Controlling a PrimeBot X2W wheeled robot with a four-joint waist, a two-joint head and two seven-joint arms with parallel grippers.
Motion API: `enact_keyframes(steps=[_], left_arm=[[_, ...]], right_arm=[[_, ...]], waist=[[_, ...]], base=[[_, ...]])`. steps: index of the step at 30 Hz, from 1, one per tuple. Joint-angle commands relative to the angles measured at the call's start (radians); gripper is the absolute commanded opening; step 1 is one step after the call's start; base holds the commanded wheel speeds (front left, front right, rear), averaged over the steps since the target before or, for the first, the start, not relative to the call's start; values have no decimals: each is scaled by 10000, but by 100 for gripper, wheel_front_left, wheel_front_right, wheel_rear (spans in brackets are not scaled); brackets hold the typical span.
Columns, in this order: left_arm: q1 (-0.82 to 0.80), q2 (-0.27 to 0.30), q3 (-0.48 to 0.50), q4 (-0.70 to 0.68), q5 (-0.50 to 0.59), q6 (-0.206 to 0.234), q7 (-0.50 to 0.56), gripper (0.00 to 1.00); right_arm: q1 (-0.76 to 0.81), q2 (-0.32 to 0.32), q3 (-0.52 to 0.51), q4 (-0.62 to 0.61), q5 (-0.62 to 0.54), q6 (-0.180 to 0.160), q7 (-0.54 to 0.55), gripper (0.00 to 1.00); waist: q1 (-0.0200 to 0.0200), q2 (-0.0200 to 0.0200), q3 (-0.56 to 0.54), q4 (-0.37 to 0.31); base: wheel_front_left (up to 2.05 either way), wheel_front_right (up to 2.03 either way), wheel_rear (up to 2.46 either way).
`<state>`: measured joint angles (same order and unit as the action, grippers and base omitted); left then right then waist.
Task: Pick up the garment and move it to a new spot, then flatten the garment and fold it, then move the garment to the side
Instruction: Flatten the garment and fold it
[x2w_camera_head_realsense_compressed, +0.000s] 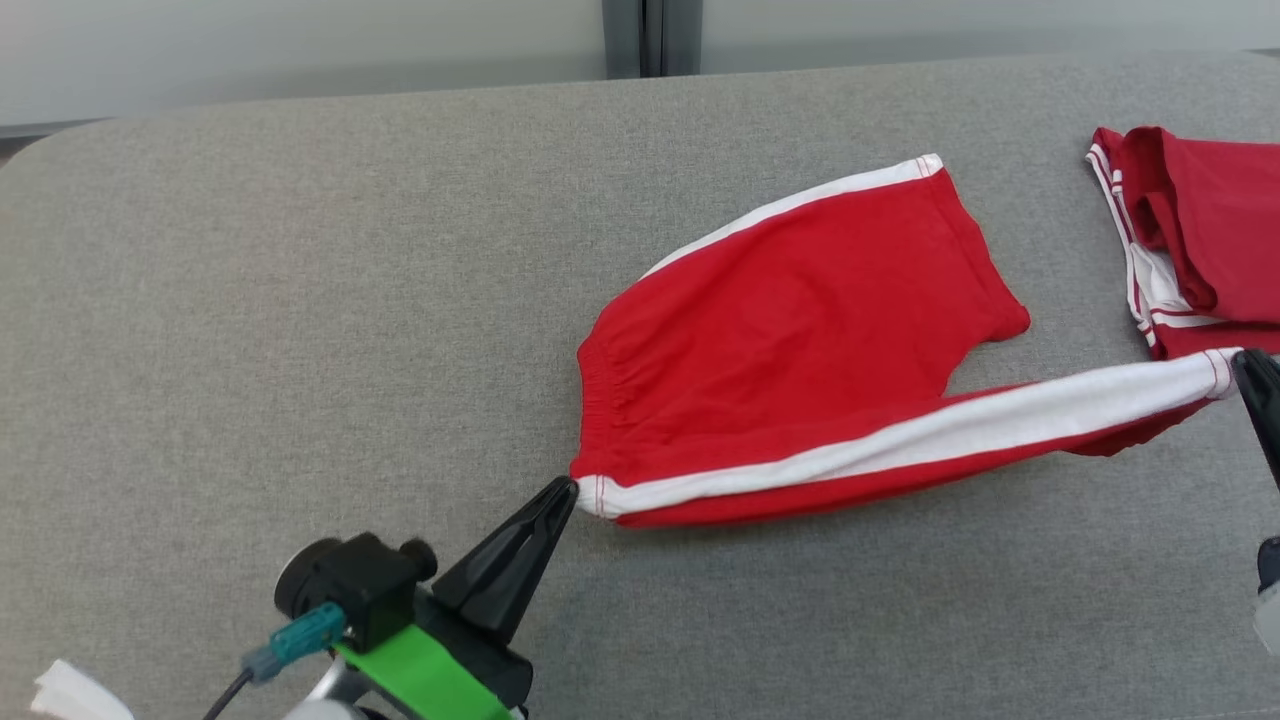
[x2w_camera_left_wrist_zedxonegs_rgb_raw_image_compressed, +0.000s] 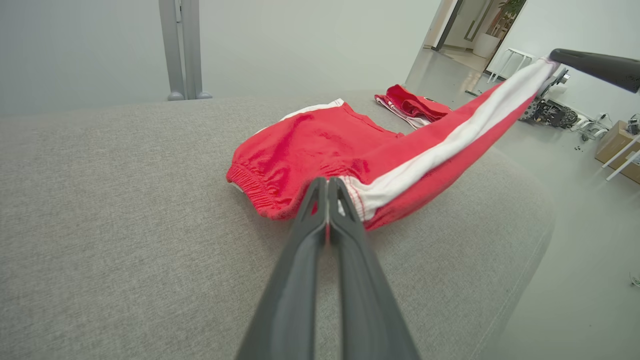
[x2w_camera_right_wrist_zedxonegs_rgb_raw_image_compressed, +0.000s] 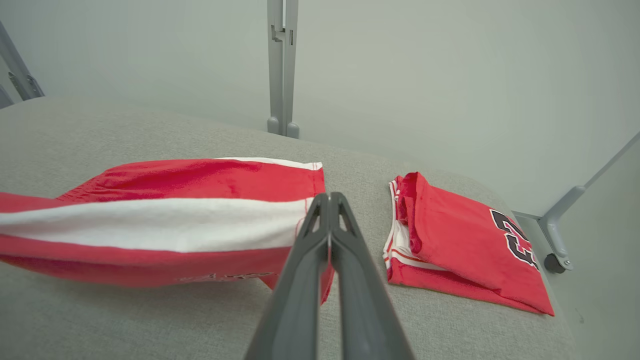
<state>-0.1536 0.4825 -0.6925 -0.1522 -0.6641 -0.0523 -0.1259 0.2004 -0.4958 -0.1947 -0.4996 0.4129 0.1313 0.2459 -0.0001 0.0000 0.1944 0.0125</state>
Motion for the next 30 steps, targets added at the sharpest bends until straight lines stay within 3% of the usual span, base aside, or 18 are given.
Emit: enact_keyframes(steps=[1,8,16,24,30], left_arm=[[-409,-136,-25,151,60,-64,155,0],[-2076,-920,23,1260,-253,-211,802,0],[-3777,-1636,-54,2807,-403,-435,1255,0],[-5360,-2091,-164,3988,-484,-669,1245,0],[-5987,-2286,-350,4716,-352,-706,1133,0]], right_arm=[[-538,-230,142,391,58,-12,96,0],[-2874,-1358,914,2518,497,-12,411,0],[-5551,-2352,2581,4466,998,-12,604,0],[-8564,-2978,4651,6606,1153,-12,502,0],[-9814,-2914,5473,7912,1259,-12,111,0]], waist=[[1,0,268,38],[1,0,740,381],[1,0,1459,790],[1,0,2395,1187],[1,0,2754,1321]], base=[[0,0,0],[0,0,0],[0,0,0],[0,0,0],[0,0,0]])
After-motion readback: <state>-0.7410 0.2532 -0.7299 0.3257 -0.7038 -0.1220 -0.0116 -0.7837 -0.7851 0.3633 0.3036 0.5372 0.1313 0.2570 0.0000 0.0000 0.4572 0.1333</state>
